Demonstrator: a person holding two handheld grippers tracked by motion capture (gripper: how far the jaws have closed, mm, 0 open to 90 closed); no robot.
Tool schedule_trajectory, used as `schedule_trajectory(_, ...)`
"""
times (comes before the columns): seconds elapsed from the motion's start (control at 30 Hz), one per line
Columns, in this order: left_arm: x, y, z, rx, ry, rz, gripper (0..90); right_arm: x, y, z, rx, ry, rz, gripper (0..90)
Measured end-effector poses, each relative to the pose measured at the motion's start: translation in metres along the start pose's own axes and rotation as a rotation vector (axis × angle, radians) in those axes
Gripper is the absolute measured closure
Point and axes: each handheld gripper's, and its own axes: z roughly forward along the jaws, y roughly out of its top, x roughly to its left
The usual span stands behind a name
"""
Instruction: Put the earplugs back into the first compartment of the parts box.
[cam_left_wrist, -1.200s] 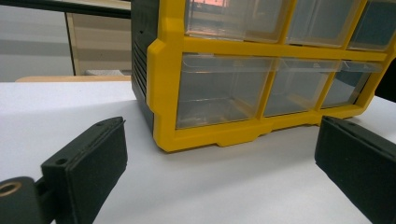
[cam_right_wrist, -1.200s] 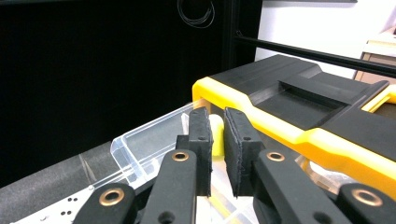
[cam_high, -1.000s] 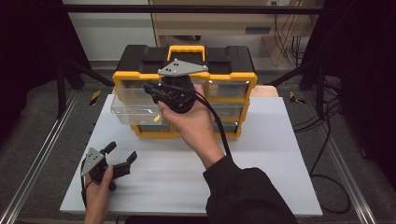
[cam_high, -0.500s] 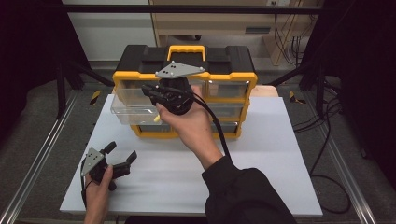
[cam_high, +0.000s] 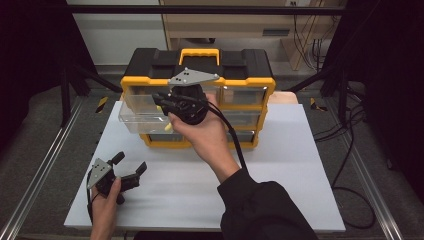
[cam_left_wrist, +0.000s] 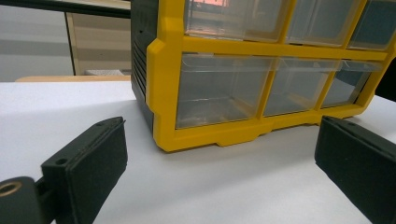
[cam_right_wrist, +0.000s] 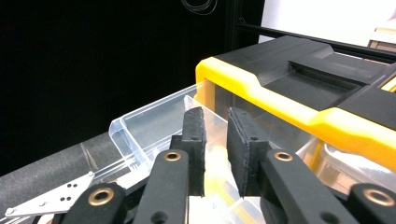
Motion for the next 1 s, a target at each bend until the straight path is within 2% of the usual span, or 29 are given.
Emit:
schedule_trajectory(0.5,0.0006,0.0002,-0.0009,0.000,0.007,0.005,2.2,-0.0010,-0.0003,-0.0003,-0.007,-0.036,0.009,58.3)
schedule_trajectory(0.8,0.0020,0.0006,-0.0025,-0.007,0.019,0.003,2.1,-0.0011,-0.0024,0.0045,-0.011,-0.043,0.027,45.0)
schedule_trajectory(1.0,0.0034,0.0008,-0.0021,-0.010,0.021,-0.001,2.1,-0.0023,-0.0016,0.0043,-0.017,-0.065,0.028,34.8)
